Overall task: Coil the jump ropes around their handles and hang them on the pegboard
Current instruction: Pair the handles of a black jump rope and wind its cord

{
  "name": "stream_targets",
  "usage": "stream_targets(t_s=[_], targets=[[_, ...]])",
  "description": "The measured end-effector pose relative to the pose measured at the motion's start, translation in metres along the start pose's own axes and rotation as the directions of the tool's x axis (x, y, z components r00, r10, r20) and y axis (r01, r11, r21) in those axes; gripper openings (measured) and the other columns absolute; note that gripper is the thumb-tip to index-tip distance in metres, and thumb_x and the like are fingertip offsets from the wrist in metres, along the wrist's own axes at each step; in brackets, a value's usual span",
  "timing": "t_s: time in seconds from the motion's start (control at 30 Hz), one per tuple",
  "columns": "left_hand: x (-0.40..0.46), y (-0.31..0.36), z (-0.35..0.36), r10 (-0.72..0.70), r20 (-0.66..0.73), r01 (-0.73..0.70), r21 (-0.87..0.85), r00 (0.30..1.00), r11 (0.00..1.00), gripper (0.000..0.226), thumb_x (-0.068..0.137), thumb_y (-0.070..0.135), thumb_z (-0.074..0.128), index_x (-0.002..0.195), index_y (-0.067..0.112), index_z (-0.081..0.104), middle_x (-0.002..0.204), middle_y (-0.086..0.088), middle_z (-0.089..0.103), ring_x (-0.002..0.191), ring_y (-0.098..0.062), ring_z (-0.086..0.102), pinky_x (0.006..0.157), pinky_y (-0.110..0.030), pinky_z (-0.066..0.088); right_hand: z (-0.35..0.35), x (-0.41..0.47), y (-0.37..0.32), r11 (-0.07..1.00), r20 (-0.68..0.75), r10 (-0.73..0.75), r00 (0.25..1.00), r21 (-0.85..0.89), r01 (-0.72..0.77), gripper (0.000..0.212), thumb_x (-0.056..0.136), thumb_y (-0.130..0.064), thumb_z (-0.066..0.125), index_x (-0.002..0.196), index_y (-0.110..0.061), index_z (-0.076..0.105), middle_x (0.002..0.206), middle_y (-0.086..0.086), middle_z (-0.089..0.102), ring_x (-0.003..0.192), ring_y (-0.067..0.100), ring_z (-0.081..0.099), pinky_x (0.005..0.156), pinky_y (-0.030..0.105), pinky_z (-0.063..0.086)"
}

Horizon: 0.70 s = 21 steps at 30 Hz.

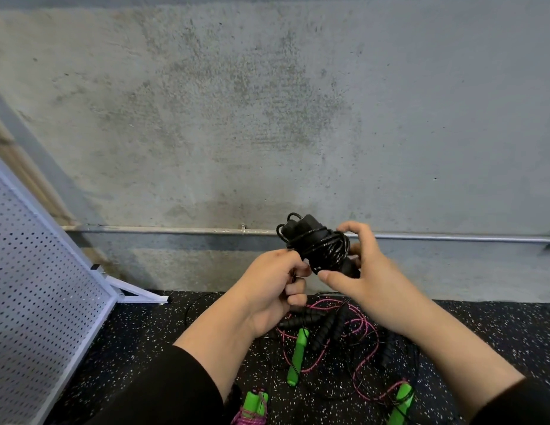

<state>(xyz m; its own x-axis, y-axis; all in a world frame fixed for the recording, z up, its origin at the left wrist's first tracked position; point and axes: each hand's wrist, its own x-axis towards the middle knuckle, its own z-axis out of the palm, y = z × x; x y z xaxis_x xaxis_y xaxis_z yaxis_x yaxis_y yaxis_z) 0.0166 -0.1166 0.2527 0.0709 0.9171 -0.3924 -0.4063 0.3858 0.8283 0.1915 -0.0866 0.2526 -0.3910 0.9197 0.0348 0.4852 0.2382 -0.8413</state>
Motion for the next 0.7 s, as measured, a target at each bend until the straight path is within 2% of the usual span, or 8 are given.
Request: stream_targets(t_s=[0.1,0.17,0.27,0.4,0.5,0.57,0.63,0.7], targets=[[-0.002,-0.001,0.003,0.014,0.016,-0.015,0.068,1.0,0.998,0.026,0.093,-0.005,0.038,0.077,0.014,0.047,0.063,0.001,0.038,0.05,-0.01,0.022,0.044,-0.023,0.02,0.001,-0.006,-0.006,0.999,-0.005,0.009,1.0,0.051,-0.009,0.043,0.088,-0.057,0.061,0.114,-0.041,0.031,0.072,-0.018,0.067,0.059,-0.001,0.057,0.063,0.023,0.046],[-0.005,0.0,0.005,0.011,0.056,-0.016,0.101,0.998,0.995,0.026,0.093,-0.005,0.038,0.079,0.014,0.049,0.065,0.001,0.036,0.051,-0.01,0.023,0.046,-0.023,0.021,0.002,-0.006,-0.008,0.992,-0.065,0.053,0.996,0.121,-0.045,0.05,0.079,-0.071,0.046,0.112,-0.036,0.033,0.065,-0.012,0.066,0.051,-0.002,0.052,0.06,0.026,0.042],[-0.008,0.003,0.007,0.003,0.128,-0.025,0.168,0.992,0.985,0.023,0.091,-0.006,0.039,0.093,0.011,0.054,0.069,0.0,0.043,0.054,-0.012,0.032,0.048,-0.024,0.026,0.002,-0.002,-0.004,0.967,-0.145,0.084,0.986,0.251,-0.046,0.059,0.072,-0.07,0.054,0.121,-0.043,0.038,0.085,-0.002,0.074,0.069,0.001,0.068,0.071,0.028,0.048],[-0.008,0.002,0.01,0.13,0.026,-0.13,0.388,0.991,0.912,0.02,0.106,0.01,0.046,0.115,0.008,0.064,0.088,-0.012,0.073,0.056,-0.018,0.058,0.045,-0.024,0.043,0.0,0.003,0.001,0.919,-0.235,0.116,0.965,0.394,-0.014,0.055,0.082,-0.062,0.062,0.133,-0.044,0.048,0.102,0.002,0.075,0.085,0.013,0.074,0.076,0.032,0.051],[-0.008,0.002,0.011,0.277,-0.12,-0.198,0.443,0.953,0.874,0.02,0.105,0.021,0.055,0.098,0.006,0.065,0.087,-0.015,0.076,0.055,-0.021,0.063,0.051,-0.03,0.054,0.003,0.003,0.001,0.907,-0.22,0.144,0.965,0.42,-0.039,0.05,0.084,-0.06,0.062,0.13,-0.042,0.054,0.101,0.001,0.076,0.081,0.016,0.075,0.07,0.031,0.051],[-0.008,0.004,0.008,0.348,-0.188,-0.239,0.438,0.918,0.867,0.024,0.103,0.023,0.06,0.084,0.007,0.062,0.084,-0.015,0.076,0.06,-0.024,0.065,0.056,-0.033,0.054,0.005,0.004,0.001,0.898,-0.211,0.157,0.965,0.438,-0.051,0.035,0.092,-0.051,0.062,0.125,-0.038,0.057,0.099,0.002,0.076,0.08,0.018,0.075,0.064,0.028,0.05],[-0.008,0.006,0.005,0.435,-0.203,-0.296,0.485,0.877,0.823,0.034,0.101,0.03,0.062,0.078,0.004,0.062,0.083,-0.01,0.075,0.073,-0.024,0.068,0.065,-0.036,0.055,0.005,0.004,0.001,0.876,-0.193,0.175,0.966,0.477,-0.063,0.025,0.097,-0.046,0.059,0.12,-0.035,0.06,0.095,0.005,0.077,0.078,0.019,0.074,0.062,0.029,0.049],[-0.006,0.004,0.004,0.519,-0.184,-0.326,0.595,0.835,0.735,0.044,0.1,0.037,0.06,0.074,0.002,0.058,0.08,0.002,0.066,0.078,-0.015,0.061,0.076,-0.033,0.05,0.005,0.005,0.002,0.871,-0.169,0.191,0.967,0.484,-0.088,0.022,0.098,-0.045,0.058,0.117,-0.034,0.062,0.092,0.006,0.077,0.078,0.021,0.073,0.063,0.03,0.049]])
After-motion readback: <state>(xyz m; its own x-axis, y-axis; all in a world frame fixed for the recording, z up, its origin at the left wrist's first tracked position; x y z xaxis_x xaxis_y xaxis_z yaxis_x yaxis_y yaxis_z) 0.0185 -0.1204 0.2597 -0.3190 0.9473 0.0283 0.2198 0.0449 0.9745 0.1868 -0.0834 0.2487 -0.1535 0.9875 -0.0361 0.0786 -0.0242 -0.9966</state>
